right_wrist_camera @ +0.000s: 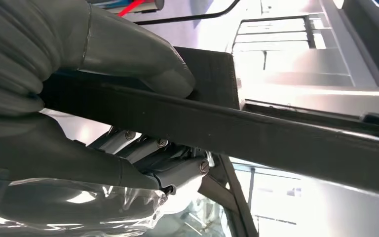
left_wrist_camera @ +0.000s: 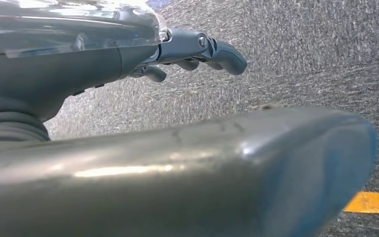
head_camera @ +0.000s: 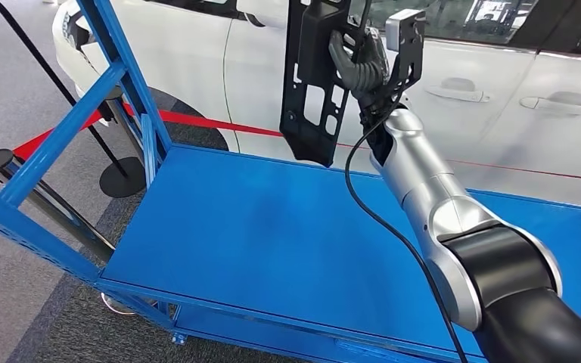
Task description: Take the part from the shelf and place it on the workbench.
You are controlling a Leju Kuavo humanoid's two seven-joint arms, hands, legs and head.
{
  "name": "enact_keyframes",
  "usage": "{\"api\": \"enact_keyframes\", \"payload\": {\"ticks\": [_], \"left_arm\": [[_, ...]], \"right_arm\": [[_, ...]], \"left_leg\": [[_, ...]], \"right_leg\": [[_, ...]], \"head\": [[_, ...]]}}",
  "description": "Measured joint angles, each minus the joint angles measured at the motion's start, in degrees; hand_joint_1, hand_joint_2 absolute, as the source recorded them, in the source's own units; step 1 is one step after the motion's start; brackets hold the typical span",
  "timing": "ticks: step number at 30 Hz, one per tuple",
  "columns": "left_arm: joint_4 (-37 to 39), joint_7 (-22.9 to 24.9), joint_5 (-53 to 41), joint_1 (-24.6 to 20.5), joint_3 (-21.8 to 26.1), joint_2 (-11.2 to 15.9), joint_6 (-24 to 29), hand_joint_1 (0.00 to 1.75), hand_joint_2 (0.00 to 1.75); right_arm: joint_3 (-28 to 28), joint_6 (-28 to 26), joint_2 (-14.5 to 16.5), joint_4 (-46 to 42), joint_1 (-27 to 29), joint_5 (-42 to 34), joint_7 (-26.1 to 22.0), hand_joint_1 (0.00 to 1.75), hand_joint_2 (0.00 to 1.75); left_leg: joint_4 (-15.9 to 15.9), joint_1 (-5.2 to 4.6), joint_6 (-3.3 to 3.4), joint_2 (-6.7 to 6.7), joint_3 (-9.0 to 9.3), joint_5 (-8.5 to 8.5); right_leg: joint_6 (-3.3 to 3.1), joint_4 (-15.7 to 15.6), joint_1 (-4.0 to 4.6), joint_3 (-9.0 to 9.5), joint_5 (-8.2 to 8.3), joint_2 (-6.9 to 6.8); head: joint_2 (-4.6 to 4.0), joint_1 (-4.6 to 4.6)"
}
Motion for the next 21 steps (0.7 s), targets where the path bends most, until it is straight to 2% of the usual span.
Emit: {"api": "enact_keyframes", "payload": {"ticks": [5, 9, 10, 12, 13, 14, 16, 18, 21], "left_arm": [[-0.02, -0.73, 1.50, 0.25, 0.22, 0.00, -0.02, 0.00, 0.00], [-0.02, -7.76, 8.13, 0.59, 3.47, 0.00, -1.42, 0.00, 0.00], [-0.02, -9.26, 9.26, 0.64, 4.66, 0.00, -1.76, 0.00, 0.44], [-0.03, -13.25, 11.55, 0.66, 6.80, 0.00, -3.58, 0.00, 0.44], [-0.04, -16.20, 12.94, 0.65, 7.96, 0.00, -5.29, 0.00, 0.87], [-0.05, -20.15, 14.34, 0.61, 9.34, 0.00, -7.77, 0.00, 0.87], [-0.12, -27.59, 16.35, 0.34, 12.31, -0.01, -13.38, 0.00, 1.75], [-0.50, -32.85, 16.18, -0.24, 15.00, -0.05, -16.74, 0.00, 1.75], [-2.40, -36.14, 9.00, -1.16, 19.52, -0.05, -16.60, 0.00, 1.75]], "right_arm": [[-1.03, 0.64, -0.15, -0.95, 3.50, -2.83, -0.24, 1.75, 1.75], [-1.26, 0.71, -0.78, -0.95, 5.43, -4.73, -0.95, 1.75, 1.75], [-1.26, 0.72, -0.97, -0.95, 5.72, -4.99, -1.08, 1.75, 1.75], [-1.26, 0.69, -1.36, -1.01, 6.27, -5.45, -1.25, 1.75, 1.75], [-1.26, 0.67, -1.56, -1.15, 6.64, -5.71, -1.33, 1.75, 1.75], [-1.26, 0.63, -1.80, -1.38, 7.11, -6.02, -1.49, 1.75, 1.75], [-1.16, 0.49, -2.26, -1.90, 8.20, -6.57, -2.04, 1.75, 1.75], [-0.80, 0.08, -2.66, -2.22, 9.12, -6.95, -2.58, 1.75, 1.75], [0.13, -0.54, -3.09, -2.37, 9.70, -7.36, -2.90, 1.75, 1.75]], "left_leg": [[0.00, -0.01, 0.00, 0.03, 0.00, 0.00], [0.00, -0.02, 0.00, 0.03, -0.01, -0.01], [0.00, -0.02, 0.00, 0.03, -0.01, -0.01], [0.00, -0.03, 0.00, 0.04, -0.01, -0.02], [0.00, -0.04, 0.00, 0.04, -0.01, -0.02], [0.01, -0.05, 0.00, 0.04, 0.00, -0.02], [0.01, -0.06, 0.00, 0.02, -0.01, -0.02], [0.01, -0.06, 0.00, 0.03, -0.01, -0.02], [0.01, -0.06, 0.00, 0.05, -0.01, -0.02]], "right_leg": [[0.00, -0.01, 0.01, -0.01, 0.00, 0.04], [0.00, -0.01, 0.00, -0.02, -0.01, 0.04], [0.01, -0.02, 0.00, -0.02, -0.01, 0.04], [0.01, -0.03, 0.00, -0.02, -0.01, 0.05], [0.01, -0.04, 0.00, -0.02, -0.01, 0.06], [0.01, -0.04, 0.00, -0.02, -0.01, 0.05], [0.01, -0.05, -0.01, -0.02, -0.01, 0.04], [0.02, -0.05, -0.02, -0.02, -0.01, 0.04], [0.02, -0.05, -0.04, -0.02, -0.01, 0.07]], "head": [[0.00, 0.00], [0.00, 0.00], [0.00, 0.00], [0.00, 0.00], [0.00, 0.00], [0.00, 0.00], [0.00, 0.00], [0.00, 0.00], [0.00, 0.00]]}}
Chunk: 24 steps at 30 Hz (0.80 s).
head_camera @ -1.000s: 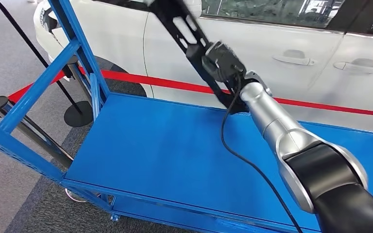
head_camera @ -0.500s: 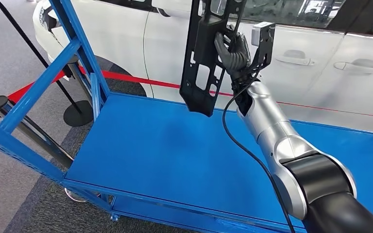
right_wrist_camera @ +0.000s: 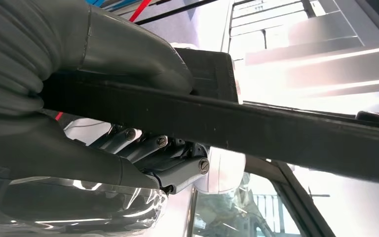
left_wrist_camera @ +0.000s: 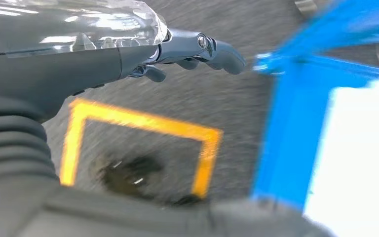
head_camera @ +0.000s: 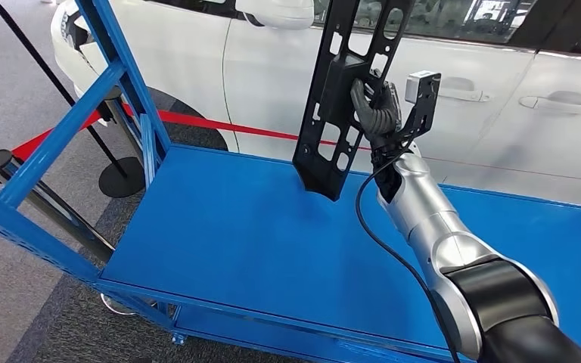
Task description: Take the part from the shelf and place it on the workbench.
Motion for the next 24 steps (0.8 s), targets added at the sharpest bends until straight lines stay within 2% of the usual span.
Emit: {"api": "enact_keyframes", "payload": {"ticks": [2, 6, 9, 16, 24], "left_arm": [[-0.78, -0.42, -4.21, -0.45, 3.21, -0.03, -0.67, 0.00, 1.75], [-1.22, -0.53, -5.78, -0.76, 6.94, -0.22, -1.44, 0.00, 1.75], [-1.44, 0.03, -5.70, -0.78, 8.38, -0.27, -2.32, 0.00, 1.75], [-1.47, 2.47, -4.76, -0.48, 11.21, -0.30, -9.28, 0.00, 1.75], [-1.47, 4.06, -4.56, 0.06, 13.28, -0.29, -9.14, 0.00, 1.75]], "right_arm": [[0.52, -0.04, -0.12, -0.02, 0.06, -0.17, -0.06, 1.75, 1.75], [1.14, -0.12, -0.16, -0.02, 0.06, -0.26, -0.06, 1.75, 1.75], [1.35, -0.02, -0.16, -0.02, 0.05, -0.56, -0.06, 1.75, 1.75], [2.10, -0.19, -0.16, -1.03, -0.07, -1.67, -0.14, 1.75, 1.75], [2.17, 0.38, -0.48, -6.37, -1.66, -2.97, 0.84, 1.75, 1.75]], "left_leg": [[0.00, 0.00, 0.00, 0.01, 0.01, 0.00], [0.00, 0.01, 0.00, 0.03, 0.01, 0.00], [0.00, 0.02, 0.00, 0.03, 0.01, 0.00], [0.00, 0.02, 0.00, 0.03, 0.00, 0.01], [0.00, 0.02, 0.00, 0.03, -0.01, 0.00]], "right_leg": [[0.00, 0.00, 0.00, 0.00, 0.00, 0.02], [0.00, 0.01, 0.02, -0.01, 0.00, 0.04], [0.00, 0.02, 0.02, -0.01, 0.00, 0.04], [0.00, 0.03, 0.01, -0.01, 0.00, 0.03], [-0.01, 0.04, 0.01, -0.01, 0.00, 0.03]], "head": [[0.00, 0.00], [0.00, 0.00], [0.00, 0.00], [0.00, 0.00], [0.00, 0.00]]}}
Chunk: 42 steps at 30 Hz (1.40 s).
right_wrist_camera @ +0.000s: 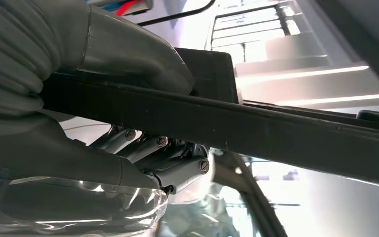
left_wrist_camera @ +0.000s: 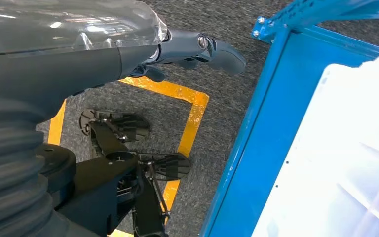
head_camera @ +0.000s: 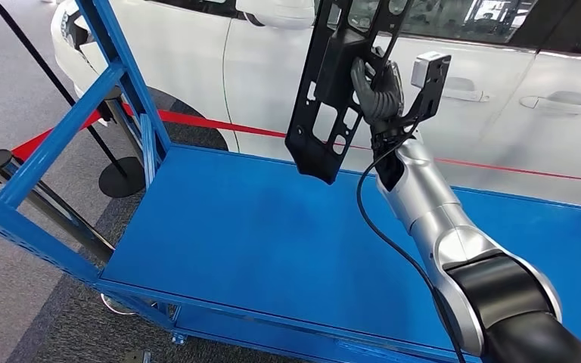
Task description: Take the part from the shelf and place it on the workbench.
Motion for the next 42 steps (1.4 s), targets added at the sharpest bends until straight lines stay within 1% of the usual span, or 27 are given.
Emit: {"api": "enact_keyframes", "payload": {"ticks": [6, 11, 17, 18, 20, 22, 23, 24, 25, 26, 27, 28, 29, 30, 31, 32, 33, 34, 36, 37, 38, 39, 40, 41, 42], "left_arm": [[0.00, 0.19, 0.04, 0.01, 1.28, 0.00, 0.59, 0.00, 1.75], [0.00, 0.89, -1.22, -0.49, 1.73, -0.02, 1.31, 0.00, 1.75], [0.00, 1.90, -1.26, -0.55, 2.08, -0.04, 0.55, 0.00, 1.75], [0.00, 2.13, -1.15, -0.54, 2.20, -0.04, 0.39, 0.00, 1.75], [0.00, 2.63, -0.76, -0.52, 2.60, -0.07, 0.36, 0.00, 1.75], [0.01, 3.00, -0.28, -0.55, 3.24, -0.30, 0.45, 0.00, 1.75], [0.01, 3.07, -0.10, -0.58, 3.55, -0.44, 0.47, 0.00, 1.75], [0.01, 3.10, 0.05, -0.60, 3.84, -0.59, 0.52, 0.00, 1.75], [0.02, 3.14, 0.16, -0.60, 4.11, -0.66, 0.64, 0.00, 1.75], [0.02, 3.20, 0.26, -0.59, 4.38, -0.72, 0.82, 0.00, 1.75], [0.02, 3.25, 0.32, -0.58, 4.61, -0.78, 1.10, 0.00, 1.75], [0.02, 3.29, 0.31, -0.58, 4.80, -0.82, 1.43, 0.00, 1.75], [0.02, 3.31, 0.27, -0.60, 4.92, -0.85, 1.72, 0.00, 1.75], [0.02, 3.32, 0.19, -0.63, 4.98, -0.89, 1.98, 0.00, 1.75], [0.02, 3.36, 0.07, -0.65, 5.03, -0.93, 2.18, 0.00, 1.75], [0.02, 3.40, -0.04, -0.75, 5.05, -0.97, 2.34, 0.00, 1.75], [0.02, 3.48, -0.13, -0.85, 5.08, -1.01, 2.49, 0.00, 1.75], [0.02, 3.56, -0.19, -0.96, 5.11, -1.06, 2.61, 0.00, 1.75], [0.02, 3.66, -0.21, -1.12, 5.21, -1.16, 2.72, 0.00, 1.75], [0.02, 3.68, -0.23, -1.17, 5.28, -1.21, 2.72, 0.00, 1.75], [0.02, 3.68, -0.24, -1.23, 5.36, -1.24, 2.73, 0.00, 1.75], [0.02, 3.68, -0.24, -1.31, 5.44, -1.25, 2.73, 0.00, 1.75], [0.02, 3.68, -0.25, -1.38, 5.50, -1.26, 2.73, 0.00, 1.75], [0.02, 3.68, -0.25, -1.42, 5.55, -1.27, 2.73, 0.00, 1.75], [0.02, 3.69, -0.26, -1.40, 5.61, -1.28, 2.74, 0.00, 1.75]], "right_arm": [[0.34, -1.31, 0.09, -7.28, -1.60, 0.53, 3.18, 1.75, 1.75], [0.48, -2.41, 0.23, -11.32, -0.41, 2.13, 3.82, 1.75, 1.75], [0.48, -1.23, 0.43, -13.12, 1.38, 2.14, 3.89, 1.75, 1.75], [0.48, -1.10, 0.49, -13.16, 1.50, 1.96, 3.95, 1.75, 1.75], [0.48, -1.09, 0.72, -13.16, 1.61, 1.58, 4.18, 1.75, 1.75], [0.48, -1.16, 0.91, -13.14, 1.61, 1.23, 4.57, 1.75, 1.75], [0.49, -1.18, 0.95, -13.10, 1.54, 1.10, 4.79, 1.75, 1.75], [0.49, -1.19, 0.97, -13.06, 1.48, 0.98, 4.98, 1.75, 1.75], [0.50, -1.19, 0.98, -12.97, 1.47, 0.89, 5.16, 1.75, 1.75], [0.50, -1.17, 1.02, -12.83, 1.50, 0.83, 5.35, 1.75, 1.75], [0.50, -1.14, 1.05, -12.65, 1.64, 0.77, 5.54, 1.75, 1.75], [0.50, -1.06, 1.09, -12.40, 1.80, 0.73, 5.76, 1.75, 1.75], [0.50, -0.96, 1.13, -12.17, 1.90, 0.68, 5.92, 1.75, 1.75], [0.50, -0.88, 1.16, -12.01, 1.93, 0.63, 6.03, 1.75, 1.75], [0.50, -0.80, 1.20, -11.87, 1.92, 0.60, 6.07, 1.75, 1.75], [0.50, -0.76, 1.24, -11.74, 1.86, 0.56, 6.07, 1.75, 1.75], [0.50, -0.75, 1.31, -11.64, 1.81, 0.54, 6.09, 1.75, 1.75], [0.50, -0.75, 1.41, -11.56, 1.79, 0.54, 6.10, 1.75, 1.75], [0.50, -0.78, 1.61, -11.41, 1.83, 0.53, 6.13, 1.75, 1.75], [0.50, -0.78, 1.68, -11.34, 1.89, 0.54, 6.13, 1.75, 1.75], [0.50, -0.77, 1.72, -11.28, 1.90, 0.54, 6.14, 1.75, 1.75], [0.50, -0.75, 1.76, -11.23, 1.89, 0.54, 6.13, 1.75, 1.75], [0.50, -0.73, 1.80, -11.17, 1.93, 0.54, 6.13, 1.75, 1.75], [0.50, -0.72, 1.81, -11.08, 2.01, 0.53, 6.12, 1.75, 1.75], [0.50, -0.70, 1.81, -10.94, 2.16, 0.53, 6.12, 1.75, 1.75]], "left_leg": [[0.00, 0.00, 0.00, -0.02, 0.00, 0.00], [0.00, 0.00, 0.00, -0.02, 0.00, 0.00], [0.00, 0.00, 0.00, -0.02, 0.00, 0.00], [0.12, -0.05, 0.02, -0.01, -0.02, -0.01], [0.32, -0.25, 0.19, -0.01, -0.15, 0.23], [-0.62, 0.00, 0.49, 0.11, 0.09, 1.17], [-1.35, 0.23, 0.64, 0.24, 0.38, 1.75], [-2.04, 0.47, 0.78, 0.38, 0.63, 2.22], [-2.24, 0.53, 0.84, 0.52, 0.82, 2.48], [-2.26, 0.56, 0.87, 0.59, 0.77, 2.50], [-2.06, 0.59, 0.81, 0.63, 0.73, 2.36], [-1.75, 0.64, 0.71, 0.65, 0.74, 2.10], [-1.39, 0.71, 0.56, 0.62, 0.80, 1.72], [-0.92, 0.79, 0.37, 0.55, 0.90, 1.21], [-0.38, 0.90, 0.10, 0.48, 0.99, 0.54], [0.21, 0.93, -0.22, 0.44, 0.84, -0.13], [0.78, 0.96, -0.55, 0.41, 0.52, -0.67], [1.15, 0.97, -0.86, 0.43, 0.15, -1.04], [1.46, 1.02, -1.29, 0.49, -0.27, -1.33], [1.65, 1.07, -1.54, 0.57, -0.26, -1.63], [2.56, 1.10, -1.84, 0.69, -0.62, -2.24], [4.58, 1.15, -2.21, 0.84, -1.59, -3.31], [7.97, 1.27, -2.59, 1.02, -3.36, -4.85], [12.20, 1.39, -2.93, 1.17, -5.74, -6.49], [16.31, 1.53, -3.19, 1.25, -8.20, -7.73]], "right_leg": [[0.00, -0.01, 0.00, 0.00, 0.00, -0.02], [0.00, -0.01, 0.00, 0.01, 0.00, -0.01], [0.00, -0.01, -0.01, 0.00, 0.00, -0.01], [0.08, -0.10, -0.09, 0.02, 0.07, -0.01], [0.49, -0.38, -0.30, 0.05, 0.46, 0.03], [1.06, -0.72, -0.21, -0.04, 0.71, 0.08], [1.27, -0.09, -0.13, -0.49, 0.21, -0.07], [1.48, 1.75, -0.10, -1.45, -0.86, -0.36], [1.65, 4.95, -0.23, -2.98, -2.39, -0.78], [1.80, 9.04, -0.43, -4.87, -3.98, -1.13], [1.94, 12.75, -0.67, -6.61, -5.07, -1.39], [2.06, 14.92, -0.90, -7.67, -5.24, -1.56], [2.14, 14.81, -1.12, -7.67, -4.35, -1.67], [2.19, 12.38, -1.30, -6.56, -2.53, -1.74], [2.18, 9.00, -1.39, -4.89, -1.00, -1.75], [2.07, 6.08, -1.34, -3.34, 0.00, -1.70], [1.80, 3.84, -1.25, -2.22, 0.07, -1.64], [1.49, 2.98, -1.06, -1.82, -0.52, -1.53], [0.79, 2.46, -0.87, -1.79, -1.34, -1.36], [0.53, 2.43, -0.91, -1.78, -1.48, -1.30], [0.27, 2.32, -1.06, -1.68, -1.63, -1.31], [0.09, 2.18, -1.24, -1.55, -1.73, -1.36], [-0.06, 2.10, -1.35, -1.46, -1.82, -1.43], [-0.14, 2.08, -1.39, -1.43, -1.87, -1.50], [-0.18, 2.09, -1.40, -1.43, -1.89, -1.54]], "head": [[0.00, 0.00], [0.00, 0.00], [0.00, 0.00], [0.00, 0.00], [0.00, 0.00], [0.01, 0.00], [0.01, 0.02], [0.01, 0.03], [0.00, 0.05], [0.00, 0.07], [0.00, 0.07], [0.00, 0.07], [0.00, 0.07], [0.00, 0.07], [0.00, 0.07], [0.00, 0.07], [0.01, 0.07], [0.02, 0.05], [0.02, 0.02], [0.02, 0.01], [0.01, 0.01], [0.01, 0.01], [0.01, 0.00], [0.01, -0.01], [0.01, -0.01]]}}
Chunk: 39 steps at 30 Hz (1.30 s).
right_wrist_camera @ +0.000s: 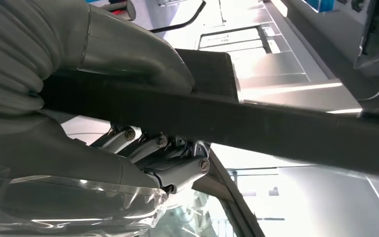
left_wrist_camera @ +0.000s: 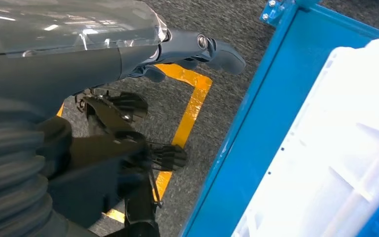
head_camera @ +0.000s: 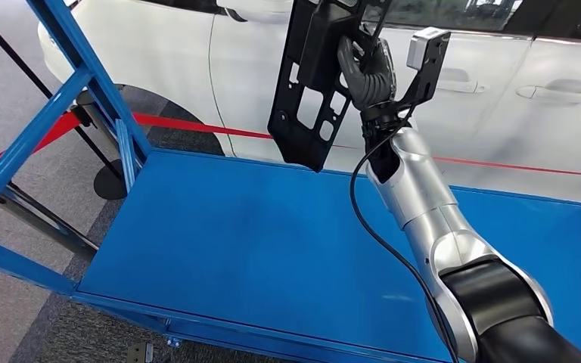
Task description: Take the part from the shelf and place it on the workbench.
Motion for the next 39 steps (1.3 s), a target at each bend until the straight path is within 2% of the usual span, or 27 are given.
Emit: {"api": "enact_keyframes", "payload": {"ticks": [1, 2, 3, 5, 6, 8, 10, 11, 12, 13, 15, 16, 17, 18, 21, 22, 24, 26, 28, 29, 31, 32, 33, 34, 35, 37, 39], "left_arm": [[0.00, 0.01, -0.03, 0.06, 0.09, 0.00, 0.06, 0.00, 1.75], [0.00, 0.04, -0.06, 0.12, 0.19, 0.00, 0.15, 0.00, 1.75], [0.00, 0.10, -0.11, 0.16, 0.28, 0.01, 0.26, 0.00, 1.75], [0.00, 0.23, -0.32, 0.17, 0.38, 0.02, 0.45, 0.00, 1.75], [0.00, 0.27, -0.43, 0.19, 0.40, 0.02, 0.49, 0.00, 1.75], [0.00, 0.28, -0.72, 0.33, 0.41, 0.02, 0.51, 0.00, 1.75], [0.00, 0.20, -1.19, 0.57, 0.41, 0.02, 0.54, 0.00, 1.75], [0.00, 0.16, -1.43, 0.66, 0.41, 0.01, 0.64, 0.00, 1.75], [0.00, 0.12, -1.62, 0.71, 0.41, 0.01, 0.75, 0.00, 1.75], [0.00, 0.11, -1.79, 0.72, 0.41, 0.00, 0.88, 0.00, 1.75], [0.00, 0.23, -2.10, 0.73, 0.41, 0.00, 1.08, 0.00, 1.75], [0.00, 0.32, -2.22, 0.75, 0.41, 0.00, 1.15, 0.00, 1.75], [0.00, 0.40, -2.30, 0.76, 0.41, 0.00, 1.24, 0.00, 1.75], [0.00, 0.47, -2.33, 0.77, 0.41, 0.00, 1.31, 0.00, 1.75], [0.00, 0.54, -2.44, 0.67, 0.42, -0.05, 1.50, 0.00, 1.75], [0.00, 0.55, -2.51, 0.61, 0.42, -0.07, 1.52, 0.00, 1.75], [0.00, 0.63, -2.72, 0.49, 0.43, -0.11, 1.54, 0.00, 1.75], [0.00, 0.85, -3.03, 0.32, 0.44, -0.09, 1.63, 0.00, 1.75], [0.00, 1.39, -3.42, -0.07, 0.45, -0.07, 1.95, 0.00, 1.75], [0.00, 1.79, -3.67, -0.31, 0.45, -0.06, 2.14, 0.00, 1.75], [0.00, 2.49, -4.13, -0.66, 0.45, -0.08, 2.36, 0.00, 1.75], [0.00, 2.75, -4.38, -0.72, 0.45, -0.10, 2.42, 0.00, 1.75], [0.00, 2.93, -4.59, -0.72, 0.45, -0.12, 2.47, 0.00, 1.75], [0.00, 3.08, -4.88, -0.71, 0.44, -0.15, 2.52, 0.00, 1.75], [0.00, 3.14, -5.17, -0.69, 0.44, -0.19, 2.59, 0.00, 1.75], [0.00, 3.09, -5.77, -0.62, 0.42, -0.45, 2.73, 0.00, 1.75], [0.00, 3.03, -6.26, -0.36, 0.36, -0.70, 2.87, 0.00, 1.75]], "right_arm": [[0.00, 0.03, 0.00, 0.15, 0.21, -0.01, 0.01, 1.75, 1.75], [0.00, 0.06, 0.00, 0.25, 0.39, -0.03, 0.02, 1.75, 1.75], [0.00, 0.09, 0.01, 0.31, 0.49, -0.07, 0.02, 1.75, 1.75], [0.00, 0.23, 0.02, 0.31, 0.43, -0.23, -0.03, 1.75, 1.75], [0.00, 0.33, 0.01, 0.31, 0.37, -0.39, -0.11, 1.75, 1.75], [0.00, 0.64, -0.02, 0.28, 0.54, -0.71, -0.36, 1.75, 1.75], [0.00, 1.00, -0.08, 0.11, 1.15, -0.92, -0.62, 1.75, 1.75], [0.00, 1.15, -0.18, -0.03, 1.52, -1.00, -0.76, 1.75, 1.75], [0.00, 1.26, -0.28, -0.15, 1.85, -1.07, -0.87, 1.75, 1.75], [0.00, 1.33, -0.39, -0.24, 2.17, -1.10, -0.96, 1.75, 1.75], [0.00, 1.46, -0.51, -0.26, 2.83, -1.18, -1.06, 1.75, 1.75], [0.00, 1.53, -0.54, -0.24, 3.21, -1.22, -1.07, 1.75, 1.75], [0.00, 1.63, -0.56, -0.20, 3.53, -1.30, -1.05, 1.75, 1.75], [0.00, 1.78, -0.57, -0.16, 3.74, -1.39, -1.04, 1.75, 1.75], [0.00, 2.59, -0.54, 0.04, 3.41, -1.70, -1.25, 1.75, 1.75], [0.00, 2.87, -0.49, 0.20, 3.16, -1.78, -1.44, 1.75, 1.75], [0.00, 3.21, -0.40, 0.66, 2.90, -1.87, -1.79, 1.75, 1.75], [0.00, 3.32, -0.20, 1.26, 2.67, -1.93, -1.91, 1.75, 1.75], [0.00, 3.24, 0.43, 2.29, 1.74, -2.03, -1.78, 1.75, 1.75], [0.00, 3.11, 0.82, 2.96, 1.04, -2.07, -1.64, 1.75, 1.75], [0.00, 2.79, 1.38, 4.24, -0.17, -2.10, -1.28, 1.75, 1.75], [0.00, 2.66, 1.51, 4.84, -0.53, -2.09, -1.14, 1.75, 1.75], [0.00, 2.62, 1.57, 5.33, -0.72, -2.07, -1.04, 1.75, 1.75], [0.00, 2.66, 1.61, 5.80, -0.80, -2.04, -0.99, 1.75, 1.75], [0.00, 2.82, 1.61, 6.14, -0.81, -2.01, -1.01, 1.75, 1.75], [0.00, 3.33, 1.54, 6.65, -0.82, -1.96, -1.14, 1.75, 1.75], [0.00, 3.91, 1.42, 7.10, -0.74, -1.92, -1.26, 1.75, 1.75]], "left_leg": [[2.80, 0.11, -0.14, 0.05, -1.95, -0.27], [3.43, 0.17, -0.17, 0.08, -2.97, 0.71], [1.77, 0.20, -0.08, 0.09, -2.92, 2.82], [-5.53, 0.13, 0.30, 0.14, -0.77, 7.81], [-8.87, 0.03, 0.52, 0.14, 0.29, 9.38], [-11.67, -0.24, 1.05, 0.06, 0.93, 10.30], [-12.02, -0.23, 1.83, 0.02, 0.72, 11.02], [-12.25, -0.15, 2.30, 0.04, 0.62, 11.56], [-12.50, -0.05, 2.75, 0.09, 0.44, 12.14], [-12.67, 0.03, 3.13, 0.14, 0.15, 12.67], [-12.67, -0.15, 3.51, 0.17, -0.70, 13.39], [-12.63, -0.23, 3.57, 0.16, -1.10, 13.67], [-12.58, -0.32, 3.58, 0.14, -1.44, 13.91], [-12.53, -0.41, 3.57, 0.11, -1.72, 14.10], [-12.28, -0.76, 3.33, 0.06, -2.21, 14.41], [-12.20, -0.83, 3.12, 0.08, -2.39, 14.51], [-12.17, -0.83, 2.59, 0.11, -2.74, 14.79], [-11.90, -0.86, 2.07, 0.10, -3.02, 14.54], [-8.42, -0.83, 1.46, 0.11, -4.52, 11.90], [-5.00, -0.60, 1.13, 0.12, -5.91, 9.78], [2.06, -0.10, 0.54, 0.14, -8.56, 6.36], [3.64, 0.14, 0.28, 0.16, -8.90, 5.97], [2.95, 0.36, 0.07, 0.17, -8.13, 6.64], [0.03, 0.61, -0.13, 0.20, -6.25, 8.19], [-4.26, 0.84, -0.32, 0.22, -3.86, 9.73], [-10.70, 0.82, -0.22, 0.08, -0.53, 11.67], [-11.79, 0.46, 0.52, -0.12, -0.34, 12.13]], "right_leg": [[-0.02, 0.03, 0.00, 0.00, -0.01, -0.03], [-0.01, 0.07, -0.02, 0.01, 0.00, -0.05], [0.02, 0.13, -0.04, 0.01, 0.04, -0.06], [0.31, 0.23, -0.01, 0.01, 0.26, -0.03], [0.59, 0.26, 0.05, -0.04, 0.48, 0.01], [1.37, -0.01, 0.15, -0.17, 1.17, 0.06], [2.14, -0.52, 0.07, -0.26, 1.83, 0.01], [2.48, -0.27, 0.03, -0.47, 1.44, -0.04], [2.77, 0.97, -0.01, -1.03, 0.26, -0.08], [3.00, 3.53, -0.05, -2.05, -1.71, -0.13], [3.35, 11.26, -0.07, -4.67, -6.26, -0.16], [3.43, 14.40, -0.06, -5.51, -7.66, -0.16], [3.41, 15.67, -0.06, -5.41, -8.08, -0.16], [3.28, 14.60, -0.04, -4.11, -7.53, -0.16], [2.16, 3.39, 0.33, 3.30, -4.32, -0.13], [1.79, 0.86, 0.53, 4.75, -3.91, -0.13], [1.28, -0.47, 0.86, 5.30, -3.77, -0.14], [0.78, -1.00, 0.56, 5.21, -3.25, -0.35], [0.18, -1.59, 0.06, 4.95, -2.55, -0.63], [0.02, -1.65, 0.02, 4.67, -2.26, -0.70], [0.02, -1.58, -0.01, 4.02, -1.81, -0.74], [0.16, -1.49, -0.05, 3.73, -1.62, -0.78], [0.34, -1.36, -0.12, 3.48, -1.44, -0.81], [0.56, -1.19, -0.23, 3.22, -1.27, -0.84], [0.82, -0.97, -0.32, 2.97, -1.12, -0.87], [1.50, -0.65, -0.26, 2.43, -0.68, -0.83], [2.35, -0.79, -0.14, 2.09, 0.01, -0.75]], "head": [[0.00, 0.00], [0.00, 0.00], [0.00, 0.00], [-0.01, 0.01], [-0.01, 0.01], [0.00, 0.01], [0.00, 0.01], [-0.01, 0.01], [-0.01, 0.02], [-0.01, 0.02], [-0.01, 0.01], [-0.01, 0.01], [-0.01, 0.01], [-0.01, 0.01], [-0.01, 0.02], [-0.01, 0.02], [0.00, 0.02], [0.00, 0.02], [-0.01, 0.01], [-0.01, 0.01], [-0.01, 0.00], [-0.01, 0.01], [-0.01, 0.01], [-0.01, 0.01], [-0.01, 0.01], [0.00, 0.01], [0.00, 0.01]]}}
